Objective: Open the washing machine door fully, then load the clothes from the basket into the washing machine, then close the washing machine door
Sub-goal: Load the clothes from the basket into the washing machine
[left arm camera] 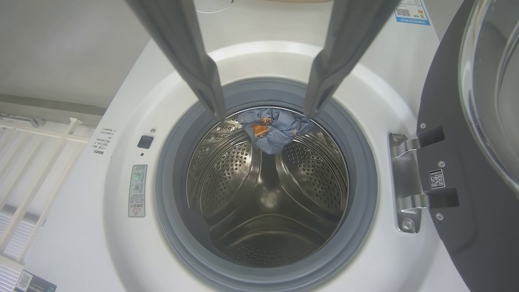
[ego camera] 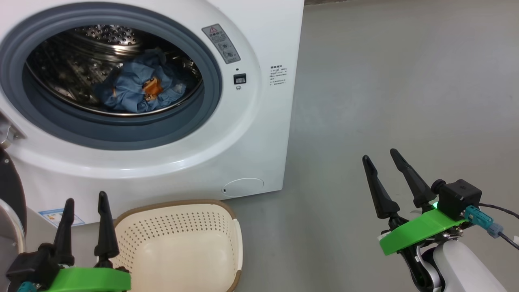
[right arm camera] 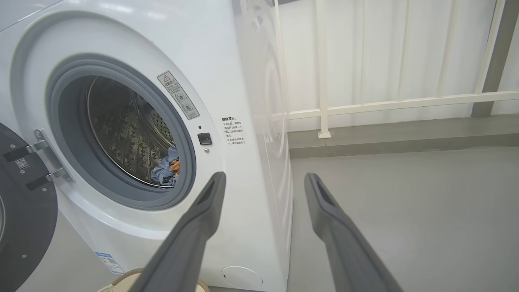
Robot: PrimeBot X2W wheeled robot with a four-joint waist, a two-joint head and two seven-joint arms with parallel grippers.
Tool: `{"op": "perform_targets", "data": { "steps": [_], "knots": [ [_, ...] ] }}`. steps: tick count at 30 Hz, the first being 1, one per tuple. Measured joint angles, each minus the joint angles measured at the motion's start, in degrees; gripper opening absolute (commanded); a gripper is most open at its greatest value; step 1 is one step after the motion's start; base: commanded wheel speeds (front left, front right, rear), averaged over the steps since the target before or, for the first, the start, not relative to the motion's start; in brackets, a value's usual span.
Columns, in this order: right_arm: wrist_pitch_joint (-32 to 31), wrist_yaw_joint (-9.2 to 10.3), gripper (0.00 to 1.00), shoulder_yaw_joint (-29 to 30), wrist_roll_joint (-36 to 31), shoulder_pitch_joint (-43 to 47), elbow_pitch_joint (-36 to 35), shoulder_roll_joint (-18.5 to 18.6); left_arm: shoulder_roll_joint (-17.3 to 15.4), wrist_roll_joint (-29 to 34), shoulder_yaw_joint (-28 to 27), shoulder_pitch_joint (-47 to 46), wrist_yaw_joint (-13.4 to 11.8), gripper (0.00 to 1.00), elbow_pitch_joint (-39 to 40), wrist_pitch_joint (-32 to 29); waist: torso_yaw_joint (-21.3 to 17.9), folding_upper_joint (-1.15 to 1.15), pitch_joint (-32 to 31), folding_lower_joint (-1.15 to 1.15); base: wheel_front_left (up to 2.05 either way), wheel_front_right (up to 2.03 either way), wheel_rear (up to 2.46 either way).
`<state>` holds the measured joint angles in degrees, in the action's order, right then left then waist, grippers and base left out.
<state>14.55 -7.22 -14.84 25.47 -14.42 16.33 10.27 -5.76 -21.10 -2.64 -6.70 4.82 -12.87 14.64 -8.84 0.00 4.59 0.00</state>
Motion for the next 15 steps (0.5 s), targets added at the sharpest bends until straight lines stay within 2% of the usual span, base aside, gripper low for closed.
{"op": "perform_targets", "data": {
  "steps": [15],
  "knots": [
    [0.0,-0.01,1.00,0.0,0.0,0.0,0.1,0.0,0.5,0.2,-0.8,0.0,0.2,1.00,-0.2,0.0,0.2,0.00,0.4,0.00,0.00,0.00,0.00]
  ]
}}
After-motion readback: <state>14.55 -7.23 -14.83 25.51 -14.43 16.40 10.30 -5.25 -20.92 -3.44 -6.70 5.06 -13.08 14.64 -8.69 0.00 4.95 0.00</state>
